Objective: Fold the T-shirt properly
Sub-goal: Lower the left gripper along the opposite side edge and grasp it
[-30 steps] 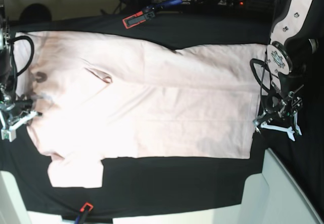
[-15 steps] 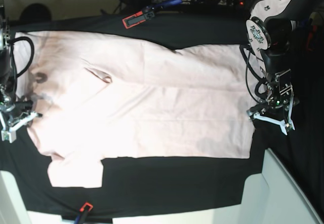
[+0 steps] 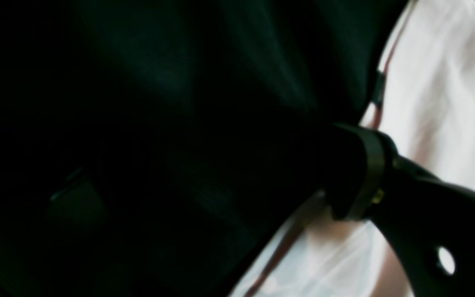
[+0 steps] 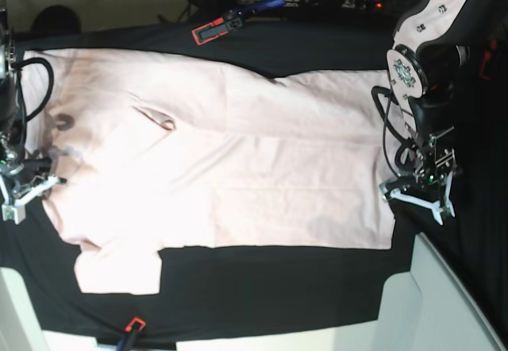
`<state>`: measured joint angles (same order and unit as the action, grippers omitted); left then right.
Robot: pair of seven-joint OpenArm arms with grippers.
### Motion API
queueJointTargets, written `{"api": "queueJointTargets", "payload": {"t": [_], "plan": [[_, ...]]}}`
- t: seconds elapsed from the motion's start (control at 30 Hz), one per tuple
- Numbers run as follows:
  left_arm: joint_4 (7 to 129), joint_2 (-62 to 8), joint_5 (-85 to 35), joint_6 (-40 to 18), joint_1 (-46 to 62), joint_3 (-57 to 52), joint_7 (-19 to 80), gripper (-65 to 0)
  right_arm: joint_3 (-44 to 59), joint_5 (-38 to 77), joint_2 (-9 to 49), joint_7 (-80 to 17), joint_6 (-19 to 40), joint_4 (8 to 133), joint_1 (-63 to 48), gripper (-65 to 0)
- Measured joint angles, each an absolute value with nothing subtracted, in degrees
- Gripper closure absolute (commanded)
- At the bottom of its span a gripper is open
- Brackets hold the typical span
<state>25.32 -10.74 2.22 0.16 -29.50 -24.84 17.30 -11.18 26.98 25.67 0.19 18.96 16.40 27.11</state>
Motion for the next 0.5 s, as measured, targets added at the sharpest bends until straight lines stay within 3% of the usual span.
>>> {"api": "queueJointTargets", "payload": {"t": [0.23, 0.3, 0.43, 0.5], "plan": [[23.29, -10.63, 2.81, 0.23, -31.53, -24.86, 17.98, -60.0, -11.18, 27.0, 25.69, 0.16, 18.94, 16.4, 27.11, -0.9], [23.27, -10.63, 2.81, 0.23, -31.53, -24.86, 17.98, -49.7, -11.18, 27.0, 25.69, 0.16, 18.94, 16.4, 27.11, -0.9], [23.4, -10.66, 2.81, 0.25, -31.22, -24.86, 17.56, -23.0, -11.18, 27.0, 25.69, 0.16, 18.94, 16.4, 27.11, -0.9], [23.73, -10.7, 2.74, 0.21, -30.7, -24.86, 17.47, -16.6, -11.18, 27.0, 25.69, 0.19, 18.94, 16.4, 27.11, -0.9]]}}
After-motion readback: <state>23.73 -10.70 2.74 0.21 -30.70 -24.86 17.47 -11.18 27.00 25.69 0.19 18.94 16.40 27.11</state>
